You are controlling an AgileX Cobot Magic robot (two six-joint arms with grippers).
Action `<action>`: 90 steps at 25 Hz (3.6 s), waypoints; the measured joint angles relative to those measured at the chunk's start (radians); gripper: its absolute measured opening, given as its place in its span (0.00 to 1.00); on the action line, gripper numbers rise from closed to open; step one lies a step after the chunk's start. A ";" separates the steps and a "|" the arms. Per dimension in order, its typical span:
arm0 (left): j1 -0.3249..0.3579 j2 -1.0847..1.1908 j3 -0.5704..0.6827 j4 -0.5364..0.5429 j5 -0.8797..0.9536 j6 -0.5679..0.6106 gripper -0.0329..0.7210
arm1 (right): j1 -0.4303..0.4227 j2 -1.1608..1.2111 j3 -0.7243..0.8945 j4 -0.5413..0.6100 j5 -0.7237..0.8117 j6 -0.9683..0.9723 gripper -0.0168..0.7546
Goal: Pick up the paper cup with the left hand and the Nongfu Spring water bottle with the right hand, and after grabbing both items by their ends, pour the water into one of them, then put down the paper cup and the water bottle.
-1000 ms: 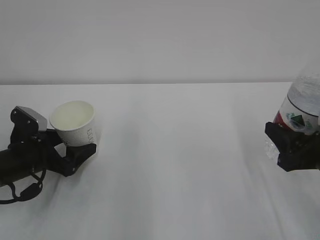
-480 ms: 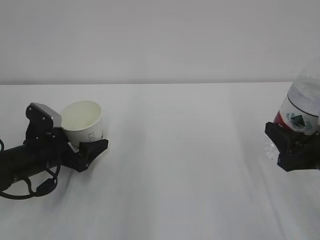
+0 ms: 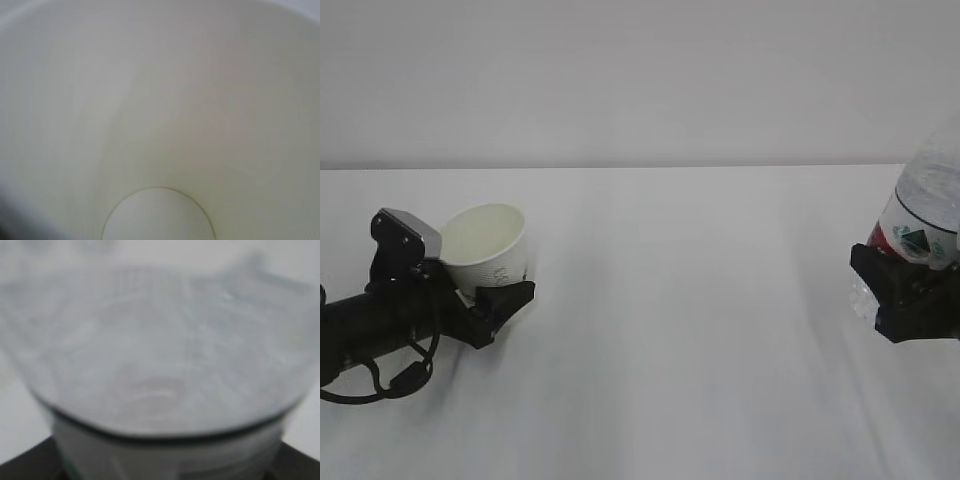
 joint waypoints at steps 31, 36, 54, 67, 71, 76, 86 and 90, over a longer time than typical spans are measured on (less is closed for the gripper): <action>0.000 -0.428 0.279 0.035 0.004 -0.046 0.82 | 0.000 -0.224 0.006 -0.029 0.124 0.026 0.61; 0.000 -0.500 0.280 0.097 0.008 -0.120 0.82 | 0.000 -0.269 0.008 -0.068 0.158 0.059 0.61; 0.000 -0.668 0.285 0.435 0.076 -0.394 0.82 | 0.000 -0.295 0.008 -0.261 0.185 0.214 0.61; -0.013 -0.668 0.285 0.577 0.021 -0.450 0.82 | 0.000 -0.295 0.008 -0.320 0.203 0.218 0.61; -0.072 -0.668 0.285 0.589 0.041 -0.454 0.82 | 0.000 -0.295 0.008 -0.337 0.203 0.218 0.61; -0.155 -0.668 0.285 0.594 0.115 -0.454 0.82 | 0.000 -0.295 0.008 -0.365 0.203 0.218 0.61; -0.318 -0.668 0.285 0.537 0.131 -0.424 0.82 | 0.000 -0.295 0.008 -0.374 0.203 0.221 0.61; -0.387 -0.668 0.268 0.489 0.169 -0.402 0.82 | 0.000 -0.295 0.008 -0.390 0.203 0.224 0.61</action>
